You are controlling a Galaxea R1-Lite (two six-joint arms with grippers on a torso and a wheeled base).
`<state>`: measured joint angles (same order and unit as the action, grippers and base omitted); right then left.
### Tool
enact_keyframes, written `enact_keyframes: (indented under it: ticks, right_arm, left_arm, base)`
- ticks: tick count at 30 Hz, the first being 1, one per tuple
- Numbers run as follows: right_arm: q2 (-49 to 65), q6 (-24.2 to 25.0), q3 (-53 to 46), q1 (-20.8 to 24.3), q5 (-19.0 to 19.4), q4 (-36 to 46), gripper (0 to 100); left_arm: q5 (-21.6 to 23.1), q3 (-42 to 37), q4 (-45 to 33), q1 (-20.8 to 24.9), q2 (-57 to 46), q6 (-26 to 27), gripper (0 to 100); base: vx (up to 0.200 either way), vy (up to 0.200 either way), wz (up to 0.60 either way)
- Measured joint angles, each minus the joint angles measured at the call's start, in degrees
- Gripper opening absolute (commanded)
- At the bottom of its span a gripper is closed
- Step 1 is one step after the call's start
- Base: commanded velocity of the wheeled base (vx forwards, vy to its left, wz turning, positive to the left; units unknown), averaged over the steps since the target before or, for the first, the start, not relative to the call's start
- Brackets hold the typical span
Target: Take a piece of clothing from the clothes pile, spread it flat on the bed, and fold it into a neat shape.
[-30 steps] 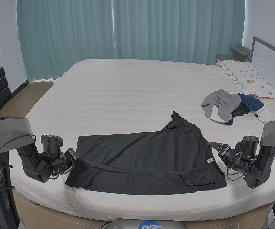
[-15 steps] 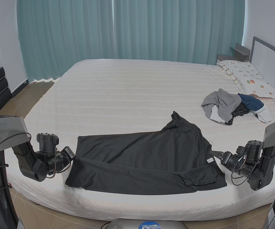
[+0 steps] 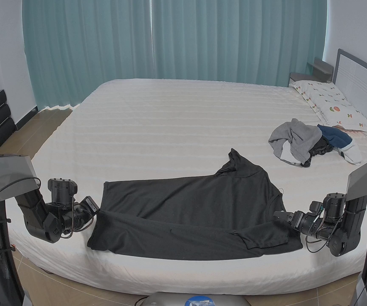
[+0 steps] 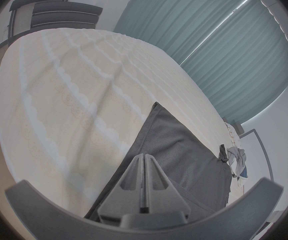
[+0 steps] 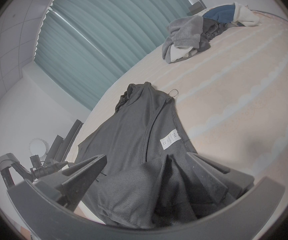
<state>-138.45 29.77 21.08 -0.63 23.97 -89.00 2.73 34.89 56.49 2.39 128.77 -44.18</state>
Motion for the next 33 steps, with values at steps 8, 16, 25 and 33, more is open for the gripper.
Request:
enact_keyframes:
  ticks: [8, 16, 25, 33]
  right_arm:
    - [-1.8, -0.3, 1.1, 0.3, 1.2, 0.0, 100]
    - [-2.7, -0.4, 1.2, 0.3, 2.0, 0.0, 0]
    - [-2.7, 0.2, 1.4, -0.2, 3.0, 0.1, 0]
    - [-2.4, 0.6, 2.6, -0.7, 2.5, 0.1, 0]
  left_arm:
    - [0.0, 0.0, 0.0, -0.1, 0.1, -0.1, 0]
    - [0.1, 0.0, 0.0, -0.2, 0.3, -0.2, 0]
    - [0.2, 0.0, 0.0, -0.5, 1.1, -0.2, 0]
    - [0.2, 0.0, 0.0, -0.5, 1.6, -0.2, 0]
  base:
    - [0.0, 0.0, 0.0]
    - [0.0, 0.0, 0.0]
    - [0.0, 0.0, 0.0]
    - [0.0, 0.0, 0.0]
